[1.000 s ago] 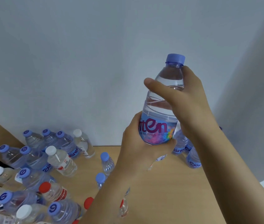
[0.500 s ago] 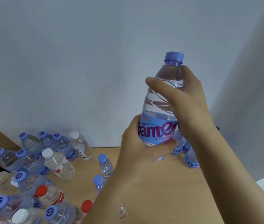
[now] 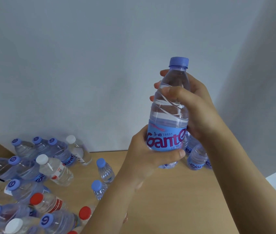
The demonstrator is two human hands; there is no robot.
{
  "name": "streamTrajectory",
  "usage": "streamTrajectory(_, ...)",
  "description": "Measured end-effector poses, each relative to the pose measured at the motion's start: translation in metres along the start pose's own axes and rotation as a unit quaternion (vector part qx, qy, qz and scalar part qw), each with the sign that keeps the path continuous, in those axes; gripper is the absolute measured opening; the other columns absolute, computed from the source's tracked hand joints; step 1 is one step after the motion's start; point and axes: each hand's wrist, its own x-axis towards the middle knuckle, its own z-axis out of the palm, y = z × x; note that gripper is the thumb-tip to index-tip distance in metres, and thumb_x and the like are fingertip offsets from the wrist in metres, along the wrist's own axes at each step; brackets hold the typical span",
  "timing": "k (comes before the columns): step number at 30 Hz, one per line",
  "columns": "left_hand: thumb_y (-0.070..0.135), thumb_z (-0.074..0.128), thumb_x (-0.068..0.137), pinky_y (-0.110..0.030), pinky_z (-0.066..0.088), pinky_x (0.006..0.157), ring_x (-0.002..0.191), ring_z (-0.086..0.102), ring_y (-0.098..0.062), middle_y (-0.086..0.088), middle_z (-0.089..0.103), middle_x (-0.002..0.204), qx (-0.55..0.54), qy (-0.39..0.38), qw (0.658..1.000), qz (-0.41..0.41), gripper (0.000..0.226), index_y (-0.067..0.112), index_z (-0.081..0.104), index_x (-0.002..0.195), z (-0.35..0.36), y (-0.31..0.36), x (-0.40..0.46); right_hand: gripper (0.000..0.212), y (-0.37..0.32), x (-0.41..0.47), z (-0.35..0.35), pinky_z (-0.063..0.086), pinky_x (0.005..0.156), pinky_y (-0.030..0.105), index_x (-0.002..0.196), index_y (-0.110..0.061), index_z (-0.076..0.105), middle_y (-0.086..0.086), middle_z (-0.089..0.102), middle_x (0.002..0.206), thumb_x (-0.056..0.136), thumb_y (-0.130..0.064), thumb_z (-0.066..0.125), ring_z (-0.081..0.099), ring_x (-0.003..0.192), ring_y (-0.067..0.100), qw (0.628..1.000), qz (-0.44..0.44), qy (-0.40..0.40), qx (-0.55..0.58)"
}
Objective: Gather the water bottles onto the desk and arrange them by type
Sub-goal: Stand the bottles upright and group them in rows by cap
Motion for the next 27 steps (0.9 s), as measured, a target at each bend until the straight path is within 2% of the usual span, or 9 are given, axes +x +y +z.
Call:
streamTrajectory(4,0.026,0.088,0.052,-0.019,0.055,0.062,0.077,0.072,-0.011,0.002,0.075,0.085,-0.002,-0.005,1.000,-0.010,0.048,0.022,0.071,0.096,0.015,-0.011,0.002,0.022,0.009,-0.006,-0.018,0.060,0.074,0.034,0.104,-0.020,0.065,0.002,0.073,0.101,0.082,-0.018,0.067,0.073,0.093,0.030,1.000,0.012,0.012,-0.012)
streamTrajectory(9,0.010,0.086,0.061,-0.021,0.053,0.058,0.069,0.070,-0.011,0.000,0.074,0.079,-0.008,-0.023,0.999,-0.033,0.036,0.018,0.070,0.093,0.037,-0.025,0.005,0.027,0.018,-0.019,-0.044,0.058,0.074,0.033,0.107,-0.016,0.063,0.006,0.072,0.103,0.084,-0.025,0.073,0.073,0.091,0.024,0.997,0.035,0.060,-0.031)
streamTrajectory(13,-0.002,0.085,0.069,-0.023,0.049,0.053,0.063,0.064,-0.014,-0.007,0.070,0.078,-0.010,-0.035,0.998,-0.048,0.039,0.004,0.064,0.102,0.054,-0.042,0.011,0.025,0.022,-0.030,-0.070,0.059,0.083,0.049,0.106,-0.017,0.066,0.011,0.072,0.096,0.085,-0.026,0.074,0.072,0.090,0.032,0.992,0.037,0.078,-0.093)
streamTrajectory(15,-0.005,0.082,0.072,-0.024,0.046,0.050,0.059,0.061,-0.017,-0.010,0.067,0.076,-0.016,-0.047,0.997,-0.055,0.035,0.002,0.063,0.100,0.063,-0.053,0.015,0.024,0.026,-0.036,-0.084,0.058,0.088,0.051,0.105,-0.016,0.068,0.012,0.073,0.097,0.084,-0.025,0.075,0.071,0.093,0.035,0.989,0.048,0.080,-0.113)
streamTrajectory(17,-0.005,0.082,0.072,-0.026,0.042,0.048,0.058,0.057,-0.022,-0.013,0.065,0.073,-0.022,-0.061,0.996,-0.062,0.029,0.004,0.065,0.094,0.073,-0.067,0.017,0.022,0.031,-0.043,-0.098,0.059,0.086,0.044,0.105,-0.014,0.069,0.008,0.074,0.096,0.085,-0.022,0.076,0.072,0.092,0.029,0.986,0.058,0.078,-0.132)
streamTrajectory(20,-0.008,0.079,0.074,-0.027,0.042,0.049,0.055,0.054,-0.022,-0.009,0.065,0.070,-0.027,-0.078,0.993,-0.079,0.027,0.014,0.067,0.086,0.083,-0.093,0.019,0.019,0.043,-0.054,-0.119,0.059,0.080,0.032,0.102,-0.014,0.070,0.006,0.074,0.096,0.085,-0.018,0.077,0.072,0.091,0.023,0.983,0.088,0.079,-0.143)
streamTrajectory(22,-0.009,0.078,0.075,-0.028,0.043,0.050,0.055,0.055,-0.022,-0.008,0.064,0.070,-0.021,-0.081,0.992,-0.097,0.030,0.012,0.066,0.094,0.090,-0.113,0.019,0.020,0.055,-0.061,-0.132,0.058,0.078,0.027,0.101,-0.014,0.070,0.005,0.074,0.096,0.083,-0.017,0.078,0.072,0.091,0.020,0.979,0.108,0.072,-0.157)
streamTrajectory(24,-0.008,0.080,0.074,-0.028,0.046,0.050,0.055,0.056,-0.020,-0.007,0.064,0.072,0.003,-0.076,0.990,-0.117,0.040,0.001,0.058,0.106,0.095,-0.132,0.019,0.023,0.068,-0.069,-0.141,0.058,0.078,0.025,0.101,-0.016,0.070,0.001,0.075,0.095,0.081,-0.015,0.080,0.073,0.089,0.016,0.975,0.129,0.056,-0.171)
streamTrajectory(27,-0.005,0.085,0.069,-0.029,0.052,0.052,0.062,0.063,-0.017,0.000,0.070,0.080,0.035,-0.055,0.987,-0.145,0.054,0.008,0.056,0.113,0.101,-0.161,0.017,0.026,0.091,-0.083,-0.151,0.059,0.079,0.027,0.100,-0.016,0.069,0.000,0.075,0.095,0.078,-0.013,0.082,0.073,0.091,0.015,0.971,0.164,0.042,-0.166)
